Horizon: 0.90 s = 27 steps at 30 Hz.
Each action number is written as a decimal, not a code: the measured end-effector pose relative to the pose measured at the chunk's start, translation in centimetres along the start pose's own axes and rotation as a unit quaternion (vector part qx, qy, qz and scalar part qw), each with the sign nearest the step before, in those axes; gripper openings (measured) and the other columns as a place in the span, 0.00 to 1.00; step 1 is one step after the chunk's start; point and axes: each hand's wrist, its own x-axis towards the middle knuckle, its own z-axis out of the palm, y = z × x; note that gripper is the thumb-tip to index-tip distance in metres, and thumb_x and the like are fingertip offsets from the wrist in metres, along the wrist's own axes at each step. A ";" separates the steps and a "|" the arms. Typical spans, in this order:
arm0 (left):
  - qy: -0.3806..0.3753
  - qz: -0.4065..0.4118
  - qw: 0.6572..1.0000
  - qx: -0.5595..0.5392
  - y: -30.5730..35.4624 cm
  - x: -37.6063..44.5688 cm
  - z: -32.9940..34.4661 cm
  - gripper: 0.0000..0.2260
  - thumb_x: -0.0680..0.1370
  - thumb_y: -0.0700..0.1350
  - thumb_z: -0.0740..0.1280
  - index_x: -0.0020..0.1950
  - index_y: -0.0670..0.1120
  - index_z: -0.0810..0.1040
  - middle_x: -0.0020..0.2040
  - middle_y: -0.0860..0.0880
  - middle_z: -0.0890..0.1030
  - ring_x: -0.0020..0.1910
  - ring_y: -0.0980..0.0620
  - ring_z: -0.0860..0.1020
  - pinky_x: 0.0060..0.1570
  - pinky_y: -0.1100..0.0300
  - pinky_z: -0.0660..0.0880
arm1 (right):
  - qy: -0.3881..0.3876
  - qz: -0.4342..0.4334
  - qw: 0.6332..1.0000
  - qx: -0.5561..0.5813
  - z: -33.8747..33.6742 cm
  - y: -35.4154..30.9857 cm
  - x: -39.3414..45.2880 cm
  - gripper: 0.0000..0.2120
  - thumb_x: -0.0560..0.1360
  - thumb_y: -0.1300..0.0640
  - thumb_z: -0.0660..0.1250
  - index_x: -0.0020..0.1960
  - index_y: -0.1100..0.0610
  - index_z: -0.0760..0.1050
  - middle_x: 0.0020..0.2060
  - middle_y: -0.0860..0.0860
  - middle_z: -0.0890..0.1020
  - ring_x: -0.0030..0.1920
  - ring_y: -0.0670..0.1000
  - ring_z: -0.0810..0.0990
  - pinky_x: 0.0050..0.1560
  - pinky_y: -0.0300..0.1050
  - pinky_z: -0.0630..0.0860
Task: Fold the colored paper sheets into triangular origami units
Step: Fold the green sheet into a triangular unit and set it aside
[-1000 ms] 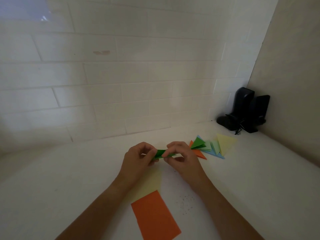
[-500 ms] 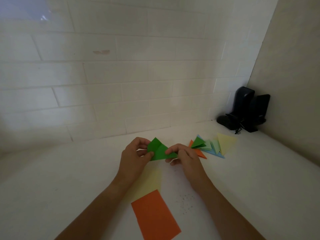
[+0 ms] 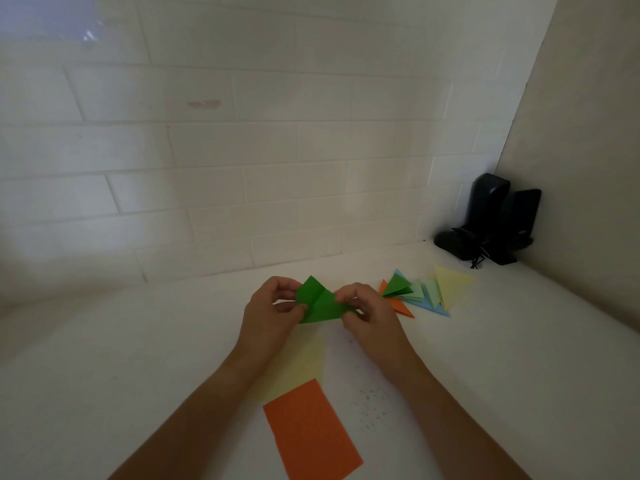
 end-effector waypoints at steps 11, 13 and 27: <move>-0.035 -0.009 0.999 0.034 0.0 -0.3 0.3 0.09 0.76 0.35 0.74 0.49 0.45 0.76 0.47 0.47 0.85 0.40 0.51 0.86 0.38 0.61 0.78 | 0.011 0.023 1.000 0.013 -0.1 0.1 0.0 0.15 0.75 0.71 0.63 0.47 0.52 0.80 0.46 0.49 0.81 0.48 0.51 0.80 0.46 0.52 0.80; -0.005 -0.014 0.999 0.035 0.1 -0.2 0.1 0.11 0.75 0.35 0.74 0.51 0.45 0.75 0.47 0.48 0.84 0.42 0.51 0.86 0.39 0.62 0.80 | 0.009 0.020 1.000 0.016 -0.1 0.0 -0.1 0.16 0.75 0.71 0.63 0.46 0.51 0.80 0.47 0.48 0.81 0.49 0.49 0.80 0.47 0.50 0.80; -0.077 0.076 0.990 0.085 0.5 -0.5 0.4 0.06 0.76 0.38 0.75 0.42 0.48 0.81 0.41 0.53 0.84 0.45 0.55 0.82 0.44 0.63 0.79 | -0.058 0.013 0.998 0.002 -0.1 -0.9 -0.3 0.12 0.74 0.65 0.65 0.45 0.51 0.84 0.43 0.44 0.82 0.45 0.44 0.79 0.46 0.34 0.72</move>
